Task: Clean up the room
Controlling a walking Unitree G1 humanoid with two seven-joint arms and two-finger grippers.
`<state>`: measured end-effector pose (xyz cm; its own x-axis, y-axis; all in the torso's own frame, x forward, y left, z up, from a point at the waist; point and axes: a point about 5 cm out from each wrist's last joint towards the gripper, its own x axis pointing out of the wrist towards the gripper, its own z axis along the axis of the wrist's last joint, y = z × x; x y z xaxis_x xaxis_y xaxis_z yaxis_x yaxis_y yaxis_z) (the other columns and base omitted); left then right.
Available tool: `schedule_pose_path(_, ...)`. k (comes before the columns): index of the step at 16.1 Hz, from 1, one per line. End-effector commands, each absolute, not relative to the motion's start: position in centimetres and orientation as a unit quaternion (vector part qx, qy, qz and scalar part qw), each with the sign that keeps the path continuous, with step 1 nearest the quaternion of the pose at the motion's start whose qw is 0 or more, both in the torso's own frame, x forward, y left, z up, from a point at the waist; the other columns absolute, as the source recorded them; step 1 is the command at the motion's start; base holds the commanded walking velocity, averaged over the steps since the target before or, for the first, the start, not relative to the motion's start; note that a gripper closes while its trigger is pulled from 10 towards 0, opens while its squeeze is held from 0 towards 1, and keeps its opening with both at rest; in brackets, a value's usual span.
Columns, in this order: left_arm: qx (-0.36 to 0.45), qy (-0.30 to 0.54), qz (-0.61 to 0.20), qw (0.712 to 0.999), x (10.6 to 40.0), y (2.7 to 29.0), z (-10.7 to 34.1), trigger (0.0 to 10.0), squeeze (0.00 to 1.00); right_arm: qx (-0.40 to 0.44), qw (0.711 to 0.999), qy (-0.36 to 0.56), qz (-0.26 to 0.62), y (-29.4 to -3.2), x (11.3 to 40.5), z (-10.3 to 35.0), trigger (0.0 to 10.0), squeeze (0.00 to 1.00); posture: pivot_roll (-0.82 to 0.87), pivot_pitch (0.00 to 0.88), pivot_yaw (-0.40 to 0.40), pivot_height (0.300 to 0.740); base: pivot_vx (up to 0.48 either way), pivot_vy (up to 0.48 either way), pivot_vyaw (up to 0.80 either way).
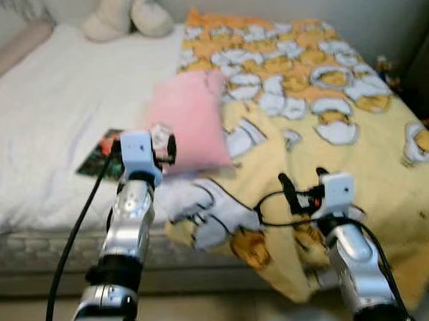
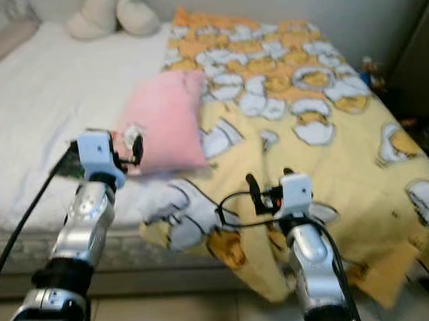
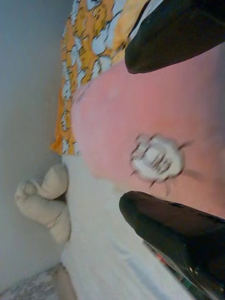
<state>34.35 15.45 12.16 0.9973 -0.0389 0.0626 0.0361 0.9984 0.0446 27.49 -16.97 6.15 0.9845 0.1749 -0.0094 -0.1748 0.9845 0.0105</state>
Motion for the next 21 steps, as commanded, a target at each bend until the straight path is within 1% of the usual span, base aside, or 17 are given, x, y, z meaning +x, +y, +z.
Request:
schedule_pose_path(1, 0.049, -0.039, -0.022, 0.998, 34.7, 16.4, 12.5, 10.0, 0.00, 0.003, 0.994, 0.011, 0.108, -16.0, 27.3, 5.8, 10.0, 0.00, -0.03, 0.000, 0.010, 0.740, 0.458, 0.000, 0.00)
schedule_pose_path(2, 0.053, -0.038, -0.024, 0.998, 35.3, 17.0, 13.0, 10.0, 0.00, 0.004, 0.994, 0.019, 0.105, -16.1, 27.0, 5.5, 10.0, 0.00, -0.02, 0.000, 0.007, 0.740, 0.458, 0.000, 0.00)
schedule_pose_path(4, 0.060, -0.044, -0.015, 0.997, 36.0, 18.0, 13.8, 10.0, 0.00, 0.019, 0.996, 0.012, 0.085, -16.8, 27.3, 6.0, 10.0, 0.00, -0.03, 0.000, 0.009, 0.740, 0.458, 0.000, 0.00)
schedule_pose_path(6, 0.064, -0.056, -0.003, 0.996, 36.9, 18.5, 15.2, 10.0, 0.00, 0.021, 0.996, -0.041, 0.076, -17.5, 29.9, 9.9, 10.0, 0.00, -0.04, 0.000, 0.010, 0.740, 0.458, 0.000, 0.00)
schedule_pose_path(8, 0.044, -0.057, 0.015, 0.997, 38.0, 19.1, 16.4, 10.0, 0.00, 0.012, 0.991, -0.087, 0.102, -16.9, 32.4, 13.7, 10.0, 0.00, -0.05, 0.000, 0.015, 0.740, 0.458, 0.000, 0.00)
schedule_pose_path(9, 0.031, -0.064, 0.018, 0.997, 38.9, 19.1, 17.8, 10.0, 0.00, 0.031, 0.988, -0.092, 0.117, -16.5, 34.4, 15.8, 10.0, 0.00, -0.05, 0.000, 0.009, 0.740, 0.458, 0.000, 0.00)
schedule_pose_path(11, 0.025, -0.068, 0.019, 0.997, 39.4, 19.0, 18.8, 10.0, 0.00, 0.056, 0.987, -0.087, 0.120, -16.4, 35.8, 16.9, 10.0, 0.00, -0.05, 0.000, 0.004, 0.740, 0.458, 0.000, 0.00)
schedule_pose_path(12, 0.034, -0.040, 0.034, 0.998, 40.2, 19.3, 19.2, 10.0, 0.00, 0.102, 0.984, -0.063, 0.130, -15.8, 37.4, 17.8, 10.0, 0.00, -0.04, 0.000, -0.005, 0.740, 0.450, 0.000, 0.00)
schedule_pose_path(13, 0.038, -0.031, 0.040, 0.998, 40.3, 19.6, 19.2, 10.0, 0.00, 0.114, 0.983, -0.055, 0.135, -15.6, 37.7, 17.9, 10.0, 0.00, -0.03, 0.000, -0.006, 0.740, 0.450, 0.000, 0.00)
schedule_pose_path(14, 0.021, 0.012, 0.041, 0.999, 40.3, 20.3, 18.2, 10.0, 0.00, 0.150, 0.978, -0.028, 0.140, -15.0, 38.4, 18.1, 10.0, 0.00, -0.02, 0.000, -0.019, 0.740, 0.000, 0.000, 0.00)
schedule_pose_path(15, -0.014, 0.065, 0.049, 0.997, 40.1, 21.2, 16.9, 10.0, 0.00, 0.196, 0.968, -0.008, 0.156, -14.1, 38.9, 18.4, 10.0, 0.00, -0.02, 0.000, -0.023, 0.740, 0.000, 0.000, 0.00)
schedule_pose_path(16, -0.051, 0.100, 0.044, 0.993, 39.9, 21.6, 16.0, 10.0, 0.00, 0.218, 0.963, 0.007, 0.161, -13.6, 39.3, 18.3, 10.0, 0.00, -0.02, 0.000, -0.027, 0.740, 0.000, 0.000, 0.00)
schedule_pose_path(17, -0.064, 0.112, 0.050, 0.990, 39.7, 21.9, 15.7, 10.0, 0.00, 0.237, 0.958, 0.018, 0.161, -13.5, 39.4, 18.0, 10.0, 0.00, -0.02, 0.000, -0.029, 0.740, 0.000, 0.000, 0.00)
schedule_pose_path(18, -0.070, 0.128, 0.053, 0.988, 39.6, 22.1, 15.4, 10.0, 0.00, 0.277, 0.948, 0.039, 0.154, -13.7, 39.4, 17.2, 10.0, 0.00, -0.01, 0.006, -0.034, 0.740, 0.000, 0.000, 0.00)
schedule_pose_path(19, -0.097, 0.155, 0.038, 0.982, 39.5, 21.8, 14.8, 10.0, 0.00, 0.338, 0.928, 0.065, 0.142, -13.8, 39.3, 16.0, 10.0, 0.00, 0.01, 0.048, -0.033, 0.740, 0.000, 0.000, 0.00)
schedule_pose_path(20, -0.105, 0.157, 0.035, 0.981, 39.5, 21.7, 14.8, 10.0, 0.00, 0.349, 0.924, 0.069, 0.138, -13.9, 39.2, 15.8, 10.0, 0.00, 0.01, 0.052, -0.032, 0.740, 0.000, 0.000, 0.00)
schedule_pose_path(21, -0.117, 0.170, 0.018, 0.978, 39.6, 20.9, 14.7, 10.0, 0.00, 0.370, 0.917, 0.080, 0.122, -14.2, 39.1, 15.0, 10.0, 0.00, 0.01, 0.070, -0.023, 0.740, 0.000, 0.000, 0.00)
